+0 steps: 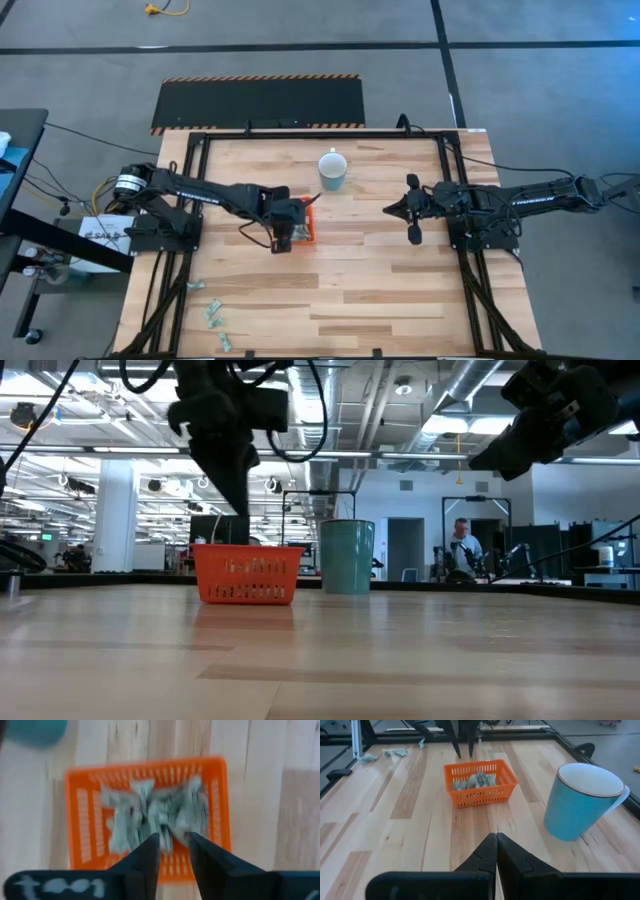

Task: Pick and place items into bin
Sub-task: Put the green stevia packet into the orange bin

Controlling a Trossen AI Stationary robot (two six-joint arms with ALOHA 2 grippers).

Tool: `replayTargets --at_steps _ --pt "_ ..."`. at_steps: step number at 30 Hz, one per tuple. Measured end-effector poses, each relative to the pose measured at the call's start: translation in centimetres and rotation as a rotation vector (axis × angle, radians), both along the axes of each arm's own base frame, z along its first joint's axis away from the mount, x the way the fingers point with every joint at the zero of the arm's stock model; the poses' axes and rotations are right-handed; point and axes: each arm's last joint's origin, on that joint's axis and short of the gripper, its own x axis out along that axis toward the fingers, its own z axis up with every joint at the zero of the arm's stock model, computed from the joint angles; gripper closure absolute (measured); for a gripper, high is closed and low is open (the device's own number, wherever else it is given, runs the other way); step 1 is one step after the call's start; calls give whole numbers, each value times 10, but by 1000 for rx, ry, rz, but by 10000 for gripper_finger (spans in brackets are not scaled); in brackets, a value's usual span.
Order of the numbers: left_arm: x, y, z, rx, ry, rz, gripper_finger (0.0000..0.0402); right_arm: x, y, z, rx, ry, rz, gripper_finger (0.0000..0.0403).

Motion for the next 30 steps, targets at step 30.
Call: replayTargets --at_steps 30 --pt "-159 -131 -21 -139 487 265 286 4 1 2 -30 -32 20 402"
